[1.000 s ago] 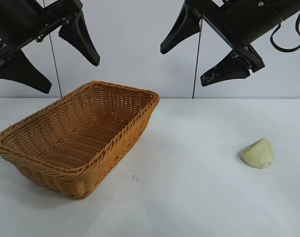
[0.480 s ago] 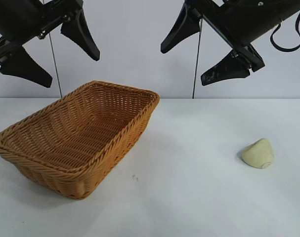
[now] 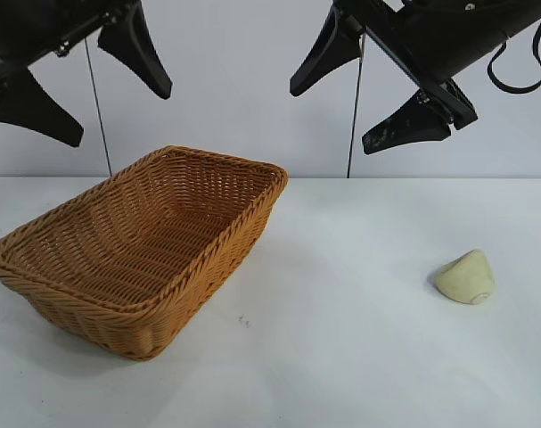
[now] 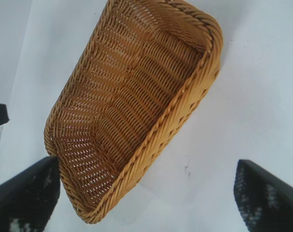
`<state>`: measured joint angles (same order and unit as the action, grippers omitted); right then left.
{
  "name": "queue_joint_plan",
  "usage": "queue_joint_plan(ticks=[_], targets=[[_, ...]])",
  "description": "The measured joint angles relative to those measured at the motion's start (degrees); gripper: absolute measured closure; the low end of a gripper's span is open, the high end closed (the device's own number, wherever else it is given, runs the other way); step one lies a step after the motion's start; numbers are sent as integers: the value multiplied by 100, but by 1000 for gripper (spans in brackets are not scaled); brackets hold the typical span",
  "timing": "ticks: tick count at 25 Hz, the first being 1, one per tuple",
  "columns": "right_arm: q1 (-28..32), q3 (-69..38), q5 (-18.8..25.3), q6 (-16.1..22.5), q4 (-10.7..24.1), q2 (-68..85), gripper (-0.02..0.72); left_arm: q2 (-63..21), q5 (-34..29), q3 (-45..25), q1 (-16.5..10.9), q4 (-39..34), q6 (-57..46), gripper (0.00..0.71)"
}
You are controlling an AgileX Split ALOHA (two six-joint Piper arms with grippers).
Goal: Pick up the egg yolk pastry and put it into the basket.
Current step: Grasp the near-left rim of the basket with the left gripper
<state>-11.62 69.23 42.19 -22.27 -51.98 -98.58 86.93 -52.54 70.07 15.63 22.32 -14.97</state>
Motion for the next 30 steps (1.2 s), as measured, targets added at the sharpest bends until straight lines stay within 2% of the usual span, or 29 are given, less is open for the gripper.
queue_joint_plan(ticks=[3,7,10,16,20,26,30], targets=[[0,0,-22,0,0,0,7,-159,-193,-156,339,-471,-835,18],[0,0,-27,0,0,0,7,-289,-128,-498,1040,-1285,-2246,18],[0,0,-27,0,0,0,7,-296,84,-762,1250,-1694,-3388,18],[0,0,-33,0,0,0,7,-296,854,-1315,1265,-1889,-5037,18],[0,0,-6,0,0,0,7,-192,1088,-1724,1207,-2111,-5963,18],[0,0,26,0,0,0,7,-83,1494,-1830,676,-1597,-6111,18],[0,0,26,0,0,0,7,-3,1533,-1830,552,-1436,-6093,18]])
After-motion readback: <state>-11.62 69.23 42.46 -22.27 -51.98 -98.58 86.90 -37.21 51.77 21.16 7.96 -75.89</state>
